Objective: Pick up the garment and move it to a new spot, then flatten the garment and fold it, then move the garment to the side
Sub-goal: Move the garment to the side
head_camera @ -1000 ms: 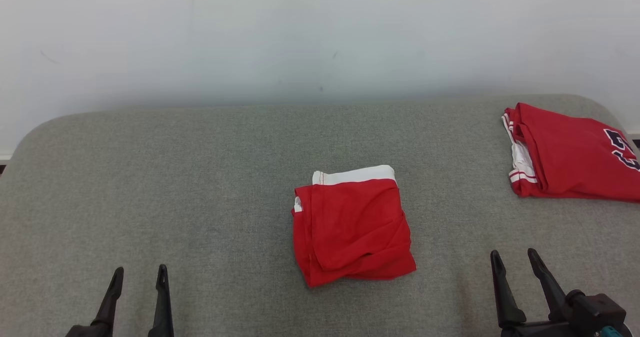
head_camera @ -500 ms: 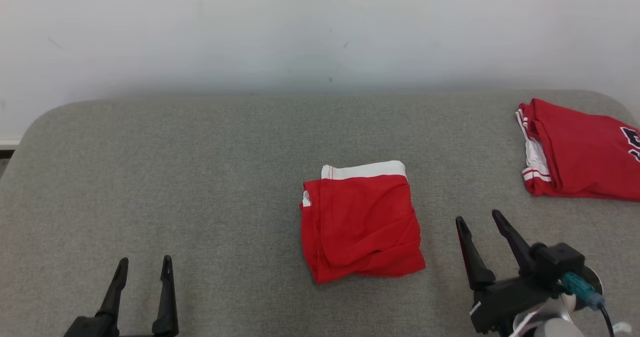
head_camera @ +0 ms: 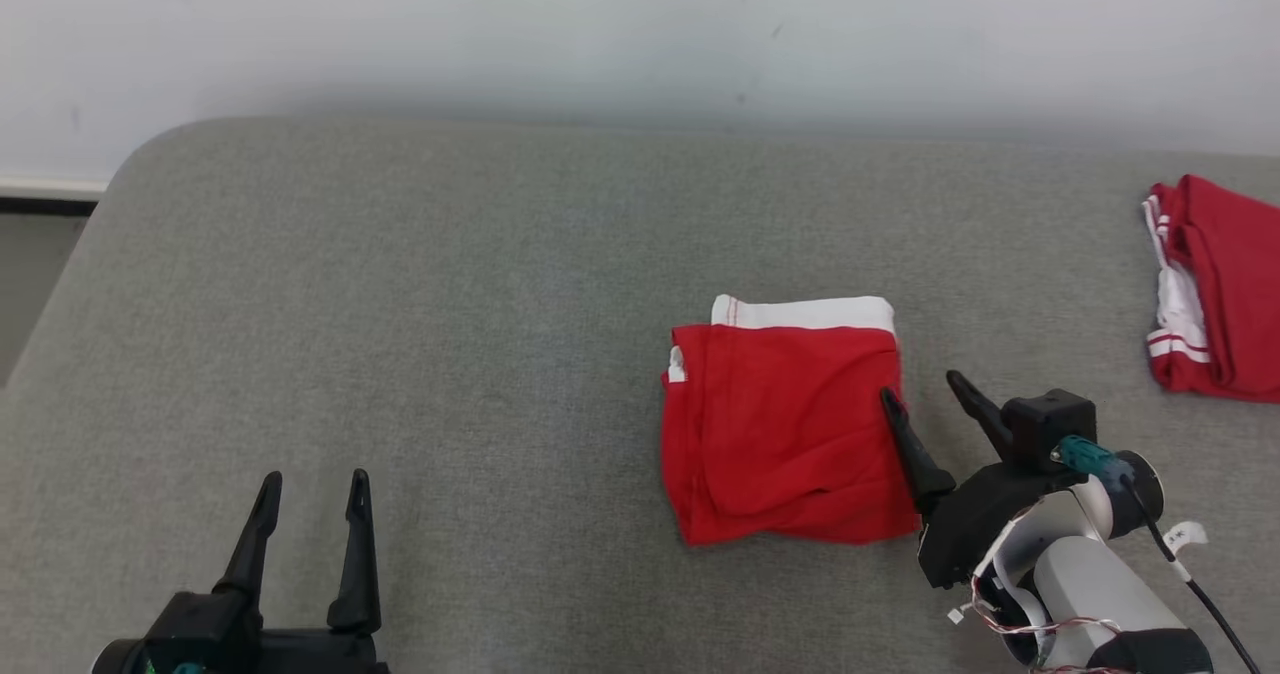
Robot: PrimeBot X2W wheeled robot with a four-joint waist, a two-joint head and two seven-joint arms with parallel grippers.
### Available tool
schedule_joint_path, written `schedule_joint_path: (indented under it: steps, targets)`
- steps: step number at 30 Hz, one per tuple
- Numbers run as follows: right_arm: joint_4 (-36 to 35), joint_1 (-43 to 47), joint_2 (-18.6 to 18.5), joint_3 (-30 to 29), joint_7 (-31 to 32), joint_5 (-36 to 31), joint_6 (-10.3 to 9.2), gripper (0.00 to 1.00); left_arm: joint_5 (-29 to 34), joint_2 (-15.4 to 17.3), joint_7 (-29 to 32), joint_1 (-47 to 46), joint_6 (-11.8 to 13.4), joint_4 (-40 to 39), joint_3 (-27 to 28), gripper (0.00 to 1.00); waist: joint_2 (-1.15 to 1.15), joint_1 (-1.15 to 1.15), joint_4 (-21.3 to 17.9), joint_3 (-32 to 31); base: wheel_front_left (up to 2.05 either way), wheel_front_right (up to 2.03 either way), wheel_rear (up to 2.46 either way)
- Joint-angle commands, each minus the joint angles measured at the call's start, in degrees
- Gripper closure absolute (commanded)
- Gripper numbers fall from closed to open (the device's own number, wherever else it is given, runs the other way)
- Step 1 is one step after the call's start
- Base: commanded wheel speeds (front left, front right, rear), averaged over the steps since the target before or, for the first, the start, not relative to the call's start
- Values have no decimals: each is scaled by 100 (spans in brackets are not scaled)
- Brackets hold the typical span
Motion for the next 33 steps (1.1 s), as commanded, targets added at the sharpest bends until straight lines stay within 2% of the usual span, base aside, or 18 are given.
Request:
schedule_joint_path:
  steps: [1,11,12,13,14,22,33]
  targets:
    - [248,-132,-40,109,-47,65,-14,0,-17,-3,-2,-87,8,10,-29,0,-1,-1,203,216,0,0,0]
    - [1535,-586,83,642,-260,494,-14,0,-85,-7,-2,-266,51,84,-140,0,-1,-1,352,408,0,0,0]
    - [1605,-611,107,687,-272,562,-14,51,-89,-8,-2,-270,58,88,-149,0,-1,-1,347,410,0,0,0]
    - [1669,-641,120,731,-305,626,-14,88,-95,-7,-1,-273,60,92,-152,0,-1,-1,337,411,0,0,0]
    - [1717,-674,130,782,-319,682,-14,100,-100,-7,-2,-273,76,91,-151,0,-1,-1,316,412,0,0,0]
    - [1818,-1137,-178,1312,-443,911,-15,100,-142,-8,-1,-335,78,18,-180,0,-1,-1,-15,537,0,0,0]
    - [1136,-2317,-1155,2297,-186,1131,-16,100,-45,-5,-1,-869,-1,-237,-252,0,-1,-1,-897,1478,0,0,0]
